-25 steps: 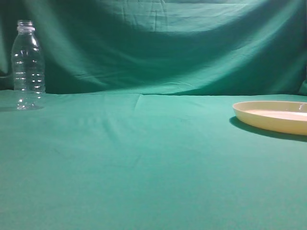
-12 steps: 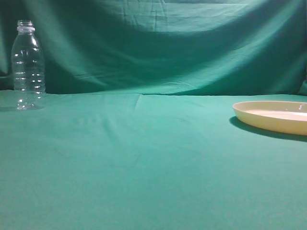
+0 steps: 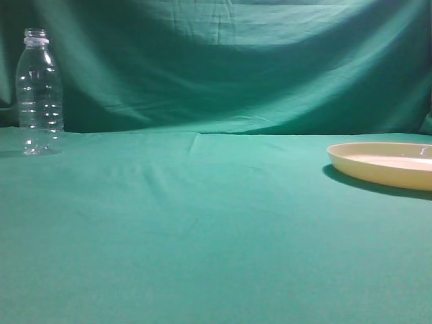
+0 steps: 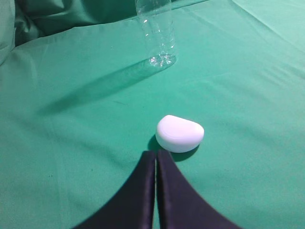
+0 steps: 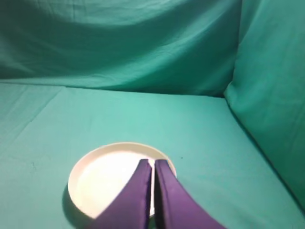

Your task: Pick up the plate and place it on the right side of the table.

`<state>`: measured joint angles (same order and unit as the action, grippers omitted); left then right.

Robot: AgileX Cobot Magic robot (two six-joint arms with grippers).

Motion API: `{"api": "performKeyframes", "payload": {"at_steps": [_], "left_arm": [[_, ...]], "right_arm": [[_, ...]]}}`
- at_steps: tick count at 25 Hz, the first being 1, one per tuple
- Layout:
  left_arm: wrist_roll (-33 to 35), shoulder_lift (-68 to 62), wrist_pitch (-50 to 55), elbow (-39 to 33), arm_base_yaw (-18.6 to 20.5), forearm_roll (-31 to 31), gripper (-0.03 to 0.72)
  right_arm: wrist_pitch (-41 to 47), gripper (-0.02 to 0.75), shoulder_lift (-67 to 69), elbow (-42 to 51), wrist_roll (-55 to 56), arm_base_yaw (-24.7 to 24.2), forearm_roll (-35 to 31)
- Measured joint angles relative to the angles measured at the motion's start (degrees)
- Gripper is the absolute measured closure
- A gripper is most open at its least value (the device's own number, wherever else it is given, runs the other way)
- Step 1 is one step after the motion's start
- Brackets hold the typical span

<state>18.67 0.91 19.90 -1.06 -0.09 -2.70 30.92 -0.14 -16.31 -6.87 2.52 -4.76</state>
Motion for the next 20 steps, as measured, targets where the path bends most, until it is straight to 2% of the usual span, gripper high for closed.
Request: {"api": "performKeyframes", "payload": {"at_steps": [5, 9, 20], "left_arm": [[0.0, 0.0, 0.0, 0.0, 0.0, 0.0, 0.688], [0.0, 0.0, 0.0, 0.0, 0.0, 0.0, 0.688], [0.0, 0.0, 0.0, 0.0, 0.0, 0.0, 0.688]], "right_arm": [[-8.32, 0.738, -0.45, 11.45, 0.0, 1.12, 0.4], [-11.38, 0.738, -0.45, 17.03, 0.0, 1.12, 0.4], [-9.54, 0.738, -0.45, 17.87, 1.84, 1.12, 0.4]]}}
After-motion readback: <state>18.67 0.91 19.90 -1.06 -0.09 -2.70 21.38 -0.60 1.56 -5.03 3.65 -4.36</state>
